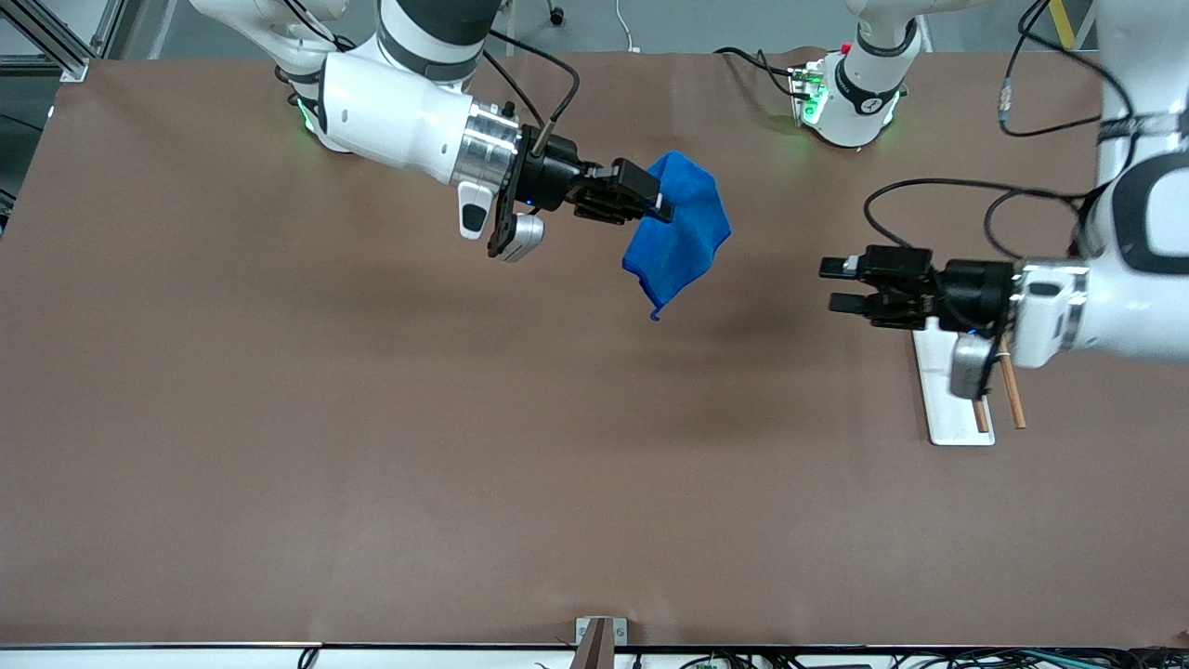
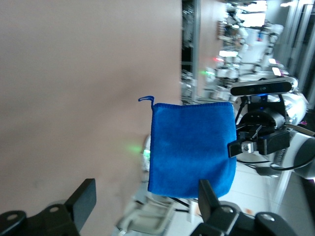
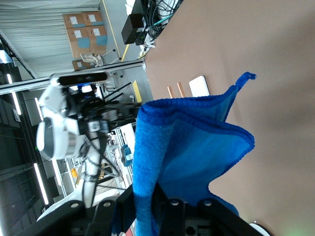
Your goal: Right arm passes towel to left arm to hang
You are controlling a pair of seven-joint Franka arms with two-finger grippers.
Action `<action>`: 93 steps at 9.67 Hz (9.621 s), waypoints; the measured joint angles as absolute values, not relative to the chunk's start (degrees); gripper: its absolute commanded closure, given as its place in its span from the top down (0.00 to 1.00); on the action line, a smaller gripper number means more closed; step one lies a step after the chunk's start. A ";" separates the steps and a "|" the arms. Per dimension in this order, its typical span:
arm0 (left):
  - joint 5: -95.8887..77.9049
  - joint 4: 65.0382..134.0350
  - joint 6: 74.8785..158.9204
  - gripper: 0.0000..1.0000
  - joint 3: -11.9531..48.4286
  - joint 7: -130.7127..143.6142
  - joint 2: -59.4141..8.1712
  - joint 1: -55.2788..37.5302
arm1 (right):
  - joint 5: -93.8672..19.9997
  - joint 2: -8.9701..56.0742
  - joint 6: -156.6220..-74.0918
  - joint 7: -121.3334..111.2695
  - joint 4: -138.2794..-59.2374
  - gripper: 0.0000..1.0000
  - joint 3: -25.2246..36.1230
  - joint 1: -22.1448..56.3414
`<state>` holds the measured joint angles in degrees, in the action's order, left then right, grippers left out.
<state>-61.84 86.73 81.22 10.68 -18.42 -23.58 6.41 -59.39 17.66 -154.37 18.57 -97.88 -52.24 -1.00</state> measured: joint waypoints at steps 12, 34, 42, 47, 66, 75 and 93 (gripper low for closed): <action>-76.12 98.38 72.51 0.68 16.42 -7.96 -25.74 8.53 | -61.07 25.78 -159.39 18.56 -90.28 0.00 -52.32 4.58; -59.66 79.25 76.52 0.00 15.95 6.03 -27.51 9.28 | -23.30 22.22 -124.83 17.64 -92.63 1.00 -36.14 -7.01; -17.11 75.13 82.53 0.00 16.34 15.76 -22.82 8.86 | 0.51 12.63 -113.99 16.91 -91.68 1.00 -10.30 -7.13; -2.24 75.40 82.56 0.03 15.31 30.52 -21.40 9.41 | 3.70 3.91 -100.51 15.14 -89.92 1.00 -4.13 -7.25; 4.53 98.06 100.56 0.02 15.41 21.55 -16.76 28.25 | 0.81 0.45 -86.25 2.64 -84.67 1.00 1.01 -6.55; 4.53 98.13 104.66 0.99 15.37 11.80 -20.64 34.37 | 1.00 0.48 -86.06 2.64 -84.67 1.00 1.15 -6.61; 10.95 77.68 85.60 1.00 29.82 15.84 -8.21 20.01 | 1.00 0.49 -86.07 -0.62 -84.63 1.00 1.22 -6.65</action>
